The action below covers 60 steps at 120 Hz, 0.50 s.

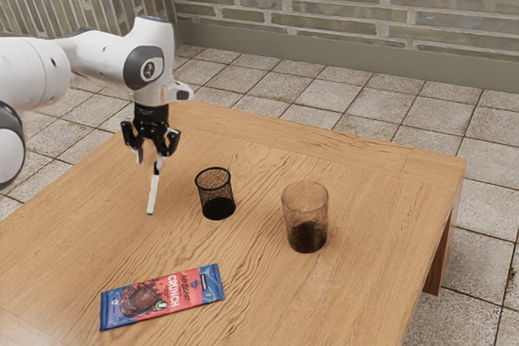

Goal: Take the marker out of the pen holder and place it to the left of the pen holder.

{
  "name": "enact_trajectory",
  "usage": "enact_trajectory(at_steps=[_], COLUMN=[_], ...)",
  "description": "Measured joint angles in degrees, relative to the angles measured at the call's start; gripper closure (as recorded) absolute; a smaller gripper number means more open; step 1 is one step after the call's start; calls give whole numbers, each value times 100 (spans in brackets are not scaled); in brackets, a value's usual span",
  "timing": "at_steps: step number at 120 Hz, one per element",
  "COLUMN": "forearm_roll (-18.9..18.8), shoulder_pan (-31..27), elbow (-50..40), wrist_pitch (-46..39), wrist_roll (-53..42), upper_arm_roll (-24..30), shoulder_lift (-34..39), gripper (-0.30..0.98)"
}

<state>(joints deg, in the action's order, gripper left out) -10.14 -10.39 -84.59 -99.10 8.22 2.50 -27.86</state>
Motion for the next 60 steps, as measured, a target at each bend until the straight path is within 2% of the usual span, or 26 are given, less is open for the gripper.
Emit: enact_trajectory(at_steps=[13,18,23,33,45,60], forearm_roll=[14,9,4,-93,-207,-267], shoulder_pan=[32,219,469,695,1174,1312], elbow=[-994,-1018,-858,-567,-110,-14], wrist_pitch=[-290,-278,-145,187,609,1071], wrist_roll=[-76,-89,-70,-27,32,140], upper_arm_roll=[-25,-29,-37,-158,-695,-637], shoulder_lift=[1942,2779,3213,3482,3421,3479], gripper=[22,18,15,10,6,3])
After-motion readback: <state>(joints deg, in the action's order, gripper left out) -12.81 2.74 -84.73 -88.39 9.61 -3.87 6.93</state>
